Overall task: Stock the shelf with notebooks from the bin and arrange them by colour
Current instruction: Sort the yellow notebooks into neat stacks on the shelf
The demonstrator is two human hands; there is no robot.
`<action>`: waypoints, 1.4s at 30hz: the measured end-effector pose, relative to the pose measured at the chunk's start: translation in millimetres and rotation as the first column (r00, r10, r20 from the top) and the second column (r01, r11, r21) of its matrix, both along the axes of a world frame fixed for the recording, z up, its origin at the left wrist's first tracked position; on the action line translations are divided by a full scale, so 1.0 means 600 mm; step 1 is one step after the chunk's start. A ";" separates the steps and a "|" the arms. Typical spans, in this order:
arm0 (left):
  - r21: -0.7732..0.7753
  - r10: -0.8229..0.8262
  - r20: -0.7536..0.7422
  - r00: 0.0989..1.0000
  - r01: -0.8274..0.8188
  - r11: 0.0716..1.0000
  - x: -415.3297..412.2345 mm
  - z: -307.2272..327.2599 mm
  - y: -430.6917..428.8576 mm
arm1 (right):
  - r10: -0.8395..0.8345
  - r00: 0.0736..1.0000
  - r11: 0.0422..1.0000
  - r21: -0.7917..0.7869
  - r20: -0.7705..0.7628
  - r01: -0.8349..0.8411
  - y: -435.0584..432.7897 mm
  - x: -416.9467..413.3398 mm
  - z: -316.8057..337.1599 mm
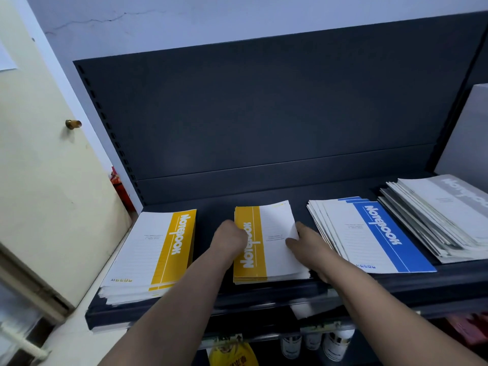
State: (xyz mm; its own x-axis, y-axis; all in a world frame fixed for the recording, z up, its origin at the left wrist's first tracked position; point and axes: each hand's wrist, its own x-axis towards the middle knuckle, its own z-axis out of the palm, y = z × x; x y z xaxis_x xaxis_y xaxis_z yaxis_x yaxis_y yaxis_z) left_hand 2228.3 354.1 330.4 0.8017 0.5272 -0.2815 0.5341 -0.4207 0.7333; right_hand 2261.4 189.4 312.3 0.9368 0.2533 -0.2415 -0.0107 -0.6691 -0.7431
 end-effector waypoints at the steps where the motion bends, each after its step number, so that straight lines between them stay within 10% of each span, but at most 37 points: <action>1: -0.034 0.009 0.002 1.000 -0.009 0.999 0.001 -0.001 0.000 | -0.003 1.000 1.000 0.026 -0.016 0.003 0.000 0.000 0.000; 15: 0.021 0.009 0.070 0.998 -0.010 1.000 -0.009 0.017 0.007 | 0.110 0.974 0.961 -0.270 0.200 -0.054 0.030 0.000 0.034; 19: 0.145 -0.043 0.130 0.991 0.024 0.989 -0.036 0.051 0.062 | 0.192 0.916 0.981 -0.101 0.352 -0.166 0.083 -0.024 0.062; 24: 0.228 0.167 0.149 0.975 -0.198 0.953 -0.118 0.074 0.204 | 0.224 0.974 0.892 0.410 -0.036 -0.190 0.175 -0.058 0.069; 42: 0.351 0.113 -0.013 0.994 -0.101 0.931 -0.195 0.033 0.324 | 0.227 0.972 0.963 0.161 -0.063 -0.215 0.308 -0.102 0.034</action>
